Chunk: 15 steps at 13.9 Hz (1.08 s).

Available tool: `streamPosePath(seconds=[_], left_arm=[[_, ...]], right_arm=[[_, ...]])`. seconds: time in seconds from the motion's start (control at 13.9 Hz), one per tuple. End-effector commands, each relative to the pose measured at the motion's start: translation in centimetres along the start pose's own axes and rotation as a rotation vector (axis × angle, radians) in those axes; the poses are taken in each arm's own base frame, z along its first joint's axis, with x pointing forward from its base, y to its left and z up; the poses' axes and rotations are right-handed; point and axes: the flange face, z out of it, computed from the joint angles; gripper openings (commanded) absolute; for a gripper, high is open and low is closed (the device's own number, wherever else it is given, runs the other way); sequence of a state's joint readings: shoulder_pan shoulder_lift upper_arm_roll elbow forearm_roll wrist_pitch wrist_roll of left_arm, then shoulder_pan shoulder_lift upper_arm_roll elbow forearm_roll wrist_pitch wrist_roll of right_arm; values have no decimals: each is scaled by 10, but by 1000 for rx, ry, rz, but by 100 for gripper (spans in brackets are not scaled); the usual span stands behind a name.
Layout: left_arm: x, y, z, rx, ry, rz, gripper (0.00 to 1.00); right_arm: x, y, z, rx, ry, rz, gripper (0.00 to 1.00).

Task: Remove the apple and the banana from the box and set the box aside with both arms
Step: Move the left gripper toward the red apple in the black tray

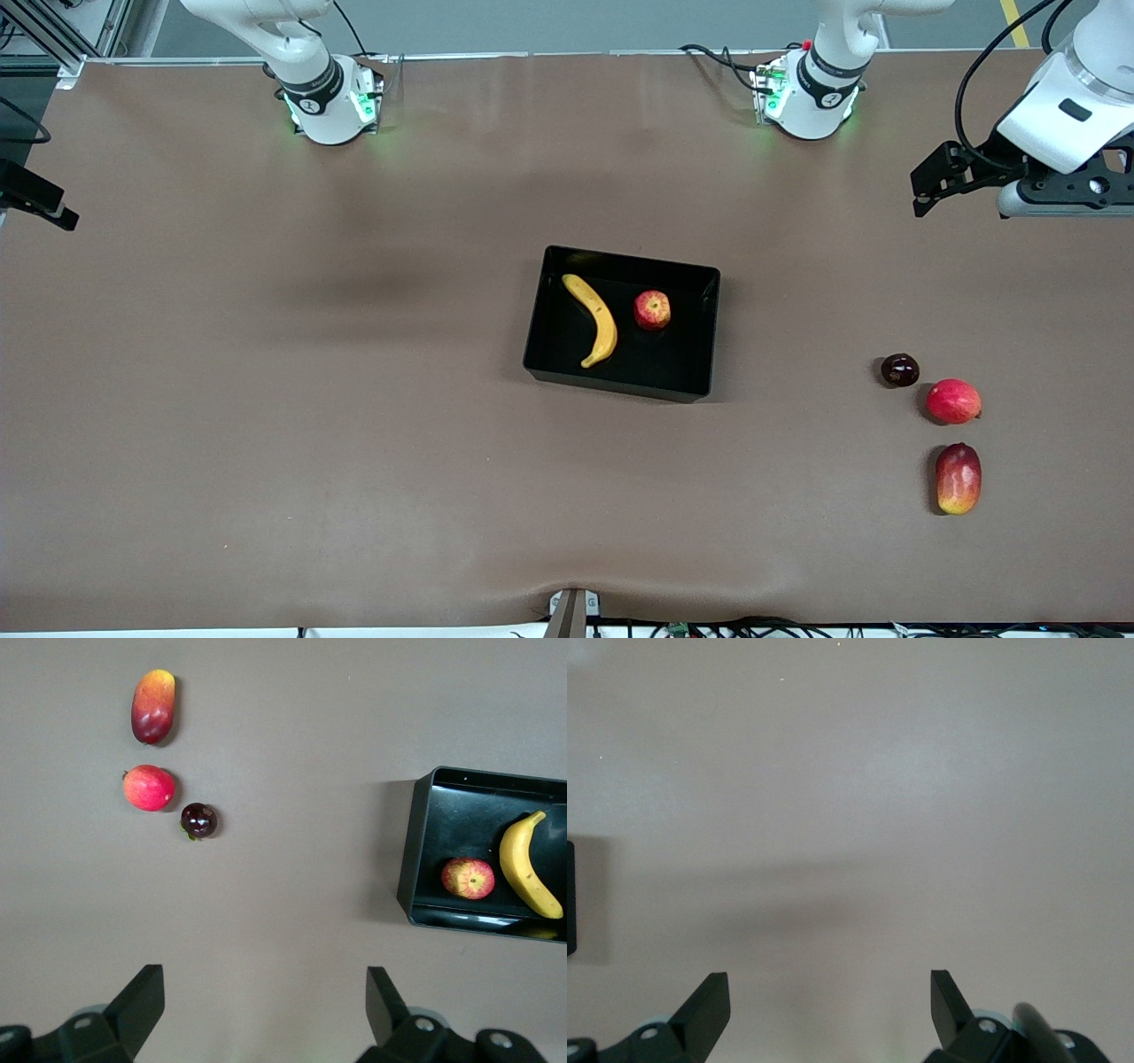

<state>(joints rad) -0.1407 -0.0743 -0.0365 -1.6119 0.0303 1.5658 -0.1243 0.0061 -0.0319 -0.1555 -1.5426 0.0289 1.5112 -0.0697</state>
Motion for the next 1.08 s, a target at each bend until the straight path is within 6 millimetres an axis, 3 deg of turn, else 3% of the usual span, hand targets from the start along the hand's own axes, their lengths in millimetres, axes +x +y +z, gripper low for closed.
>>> streamPosePath(seconds=[0.0, 0.36, 0.65, 0.79, 1.01], left_arm=[[-1, 0, -6, 0, -2, 2, 100], [2, -4, -9, -2, 4, 5, 100], [17, -2, 13, -7, -32, -9, 100], [26, 15, 28, -2, -43, 11, 100], [31, 71, 62, -9, -68, -6, 100]], right_arm=[[-3, 4, -2, -5, 1, 16, 100], [-3, 4, -2, -5, 2, 17, 100], [-3, 5, -1, -5, 1, 17, 100], [-3, 5, -1, -5, 1, 17, 100], [-3, 6, -2, -4, 4, 17, 100]])
